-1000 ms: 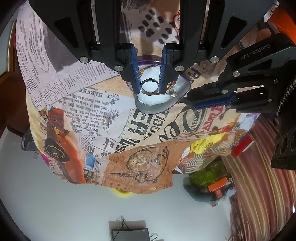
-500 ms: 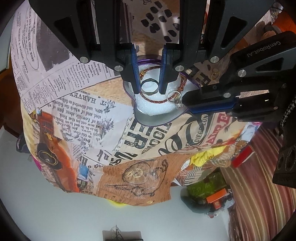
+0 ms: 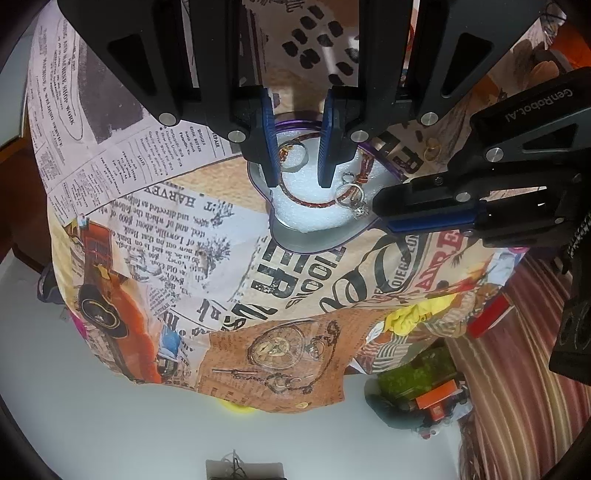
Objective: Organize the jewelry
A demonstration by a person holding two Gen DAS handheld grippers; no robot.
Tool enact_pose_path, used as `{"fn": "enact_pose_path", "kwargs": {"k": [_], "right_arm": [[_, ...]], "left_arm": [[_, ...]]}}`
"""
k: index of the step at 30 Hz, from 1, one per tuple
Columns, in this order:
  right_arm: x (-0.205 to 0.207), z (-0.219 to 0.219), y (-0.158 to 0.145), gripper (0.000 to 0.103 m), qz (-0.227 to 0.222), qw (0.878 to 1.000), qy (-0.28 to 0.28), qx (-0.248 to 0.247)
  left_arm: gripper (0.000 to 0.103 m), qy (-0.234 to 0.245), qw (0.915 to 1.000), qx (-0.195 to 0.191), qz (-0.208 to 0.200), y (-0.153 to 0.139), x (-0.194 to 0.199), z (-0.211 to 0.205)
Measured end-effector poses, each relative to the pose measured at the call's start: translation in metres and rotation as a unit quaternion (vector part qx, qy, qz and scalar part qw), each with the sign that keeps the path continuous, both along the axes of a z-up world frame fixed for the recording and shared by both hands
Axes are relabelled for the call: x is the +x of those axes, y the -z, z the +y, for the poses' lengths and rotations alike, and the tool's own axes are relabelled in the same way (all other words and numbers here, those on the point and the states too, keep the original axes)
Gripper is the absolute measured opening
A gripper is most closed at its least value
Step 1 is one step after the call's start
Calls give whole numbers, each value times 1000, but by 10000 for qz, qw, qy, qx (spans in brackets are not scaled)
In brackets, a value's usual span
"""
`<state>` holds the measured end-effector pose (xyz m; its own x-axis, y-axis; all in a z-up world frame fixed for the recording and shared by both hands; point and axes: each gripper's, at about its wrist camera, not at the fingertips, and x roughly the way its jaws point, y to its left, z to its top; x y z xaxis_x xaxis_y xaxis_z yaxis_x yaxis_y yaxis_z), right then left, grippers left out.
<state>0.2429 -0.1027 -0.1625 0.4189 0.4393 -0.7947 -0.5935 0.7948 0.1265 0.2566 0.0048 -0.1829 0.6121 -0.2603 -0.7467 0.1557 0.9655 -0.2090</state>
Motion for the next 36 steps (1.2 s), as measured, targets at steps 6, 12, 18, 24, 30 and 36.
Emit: {"fn": "enact_pose_path", "kwargs": {"k": [6,12,18,24,30,36], "right_arm": [[-8,0,-11,33,-163,9999,18,15],[-16,-5,-22,33,-229,9997,82,41],[-27,-14,-32,34,-222,9995,189,78],[-38,-20,-35,35,-160,9996,224,87],[-53,-16,-27,36,8,9999,91,46],[-65,-6,-1,39,419,9990,-129,-65]], "left_arm": [[21,-95,9999,13,-106,-12,-7,4],[25,-247,9993,91,-259,-30,-19,11],[27,-333,9987,176,-334,-40,-34,17],[27,-345,9986,287,-271,-40,-46,20],[27,-348,9988,332,-97,-29,-60,23],[27,-301,9989,316,174,-10,-70,24]]}}
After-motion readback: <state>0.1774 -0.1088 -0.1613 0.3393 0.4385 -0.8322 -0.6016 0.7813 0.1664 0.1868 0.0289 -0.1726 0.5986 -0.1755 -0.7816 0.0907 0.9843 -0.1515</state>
